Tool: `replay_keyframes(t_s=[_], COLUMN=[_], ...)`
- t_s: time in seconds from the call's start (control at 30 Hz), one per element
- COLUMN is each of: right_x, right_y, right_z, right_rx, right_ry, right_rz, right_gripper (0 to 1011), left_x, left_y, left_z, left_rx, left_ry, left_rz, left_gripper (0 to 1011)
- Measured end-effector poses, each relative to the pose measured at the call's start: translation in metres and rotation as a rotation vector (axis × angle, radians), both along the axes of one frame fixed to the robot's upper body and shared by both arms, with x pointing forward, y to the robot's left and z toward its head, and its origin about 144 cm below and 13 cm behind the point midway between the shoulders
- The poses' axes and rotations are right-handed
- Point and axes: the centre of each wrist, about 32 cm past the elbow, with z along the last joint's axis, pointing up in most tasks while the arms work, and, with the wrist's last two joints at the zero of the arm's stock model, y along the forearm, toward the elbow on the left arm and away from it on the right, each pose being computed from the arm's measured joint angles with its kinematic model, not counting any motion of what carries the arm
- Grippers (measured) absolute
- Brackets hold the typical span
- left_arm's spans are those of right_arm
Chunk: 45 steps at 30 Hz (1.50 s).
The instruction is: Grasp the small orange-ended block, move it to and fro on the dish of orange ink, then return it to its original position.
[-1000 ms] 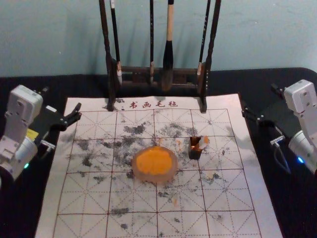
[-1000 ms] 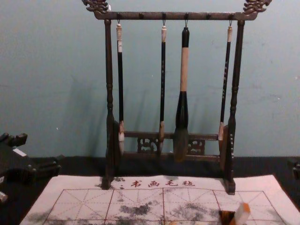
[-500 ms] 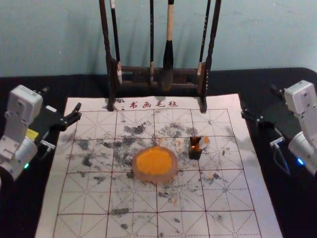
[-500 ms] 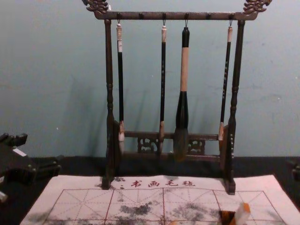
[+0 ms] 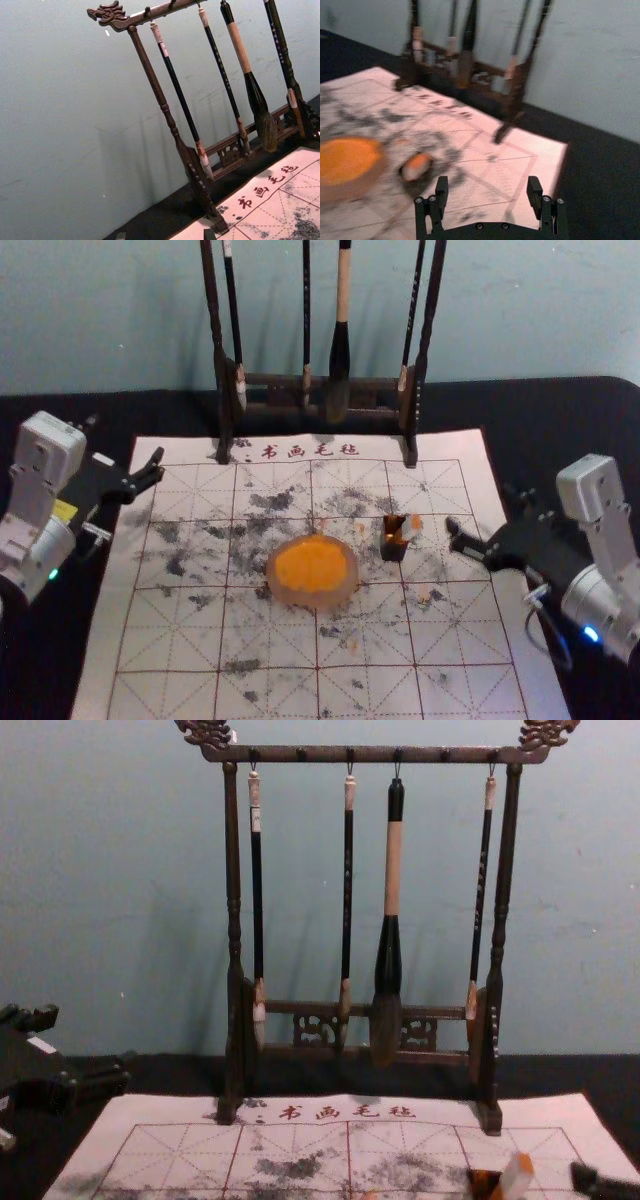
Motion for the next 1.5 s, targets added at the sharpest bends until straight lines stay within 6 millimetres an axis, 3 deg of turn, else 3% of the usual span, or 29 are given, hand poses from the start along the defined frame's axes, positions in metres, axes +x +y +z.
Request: replay_keyframes(t_s=[0.33,0.77,1.5], right_x=[-0.018,0.0,0.006], right_y=[0.022,0.056,0.073], right_z=[0.003,0.006,0.013], right_rx=[0.097,0.182,0.194], right_ry=[0.072,0.116,0.182], right_rz=[0.091,-0.012,-0.059], right_gripper=[1000,1000,1002], left_x=[0.0,0.0,0.0], left_y=[0.0,0.0,0.0], left_z=[0.0,0.0,0.0], left_rx=[0.0,0.0,0.0], left_ry=[0.0,0.0,0.0], left_rz=[0.0,0.0,0.0], left_gripper=[1001,1001,1001])
